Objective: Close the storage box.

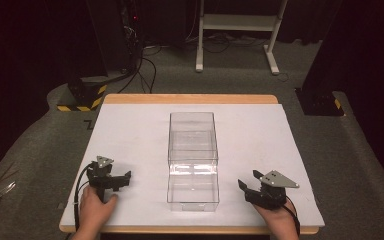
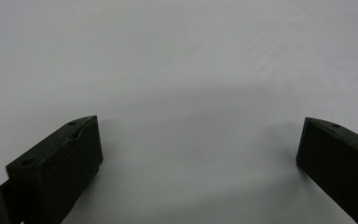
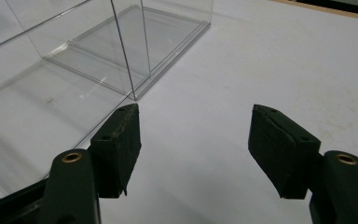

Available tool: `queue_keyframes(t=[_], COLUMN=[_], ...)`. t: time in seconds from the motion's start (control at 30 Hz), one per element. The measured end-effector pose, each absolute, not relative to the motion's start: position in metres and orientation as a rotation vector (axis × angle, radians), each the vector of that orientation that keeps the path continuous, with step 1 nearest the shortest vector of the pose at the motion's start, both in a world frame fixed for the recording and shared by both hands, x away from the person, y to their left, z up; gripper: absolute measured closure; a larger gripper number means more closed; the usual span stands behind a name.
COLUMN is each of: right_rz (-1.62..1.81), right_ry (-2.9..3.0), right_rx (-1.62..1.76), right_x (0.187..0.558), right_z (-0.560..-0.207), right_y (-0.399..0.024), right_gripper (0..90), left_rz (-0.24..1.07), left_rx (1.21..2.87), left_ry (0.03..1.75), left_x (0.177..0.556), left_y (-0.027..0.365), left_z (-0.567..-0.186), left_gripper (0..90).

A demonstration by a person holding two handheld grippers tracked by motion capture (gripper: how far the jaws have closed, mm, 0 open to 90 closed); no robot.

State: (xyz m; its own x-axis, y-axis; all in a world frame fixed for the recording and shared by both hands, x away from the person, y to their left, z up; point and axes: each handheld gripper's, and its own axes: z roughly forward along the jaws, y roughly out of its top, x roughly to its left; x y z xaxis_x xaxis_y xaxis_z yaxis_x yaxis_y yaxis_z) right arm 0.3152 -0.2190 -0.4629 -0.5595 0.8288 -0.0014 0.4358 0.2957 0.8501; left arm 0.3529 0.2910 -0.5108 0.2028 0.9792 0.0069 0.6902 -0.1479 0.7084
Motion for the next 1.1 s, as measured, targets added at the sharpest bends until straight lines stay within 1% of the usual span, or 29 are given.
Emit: queue_keyframes(t=[0.4, 0.6, 1.1], right_rz=[1.218, 1.237, 1.337], right_ry=[2.134, 2.138, 2.159], right_rx=[1.092, 1.073, 0.971], right_x=[0.31, 0.305, 0.282], right_z=[-0.456, -0.451, -0.432], right_y=[-0.21, -0.205, -0.185], right_gripper=[33.9, 32.2, 30.2], left_rz=[0.651, 0.65, 0.65], left_rx=[1.908, 1.908, 1.908], left_ry=[1.548, 1.548, 1.549], left_x=[0.353, 0.353, 0.353], left_y=[0.291, 0.291, 0.291], left_z=[-0.511, -0.511, -0.511], left_gripper=[0.5, 0.5, 0.5])
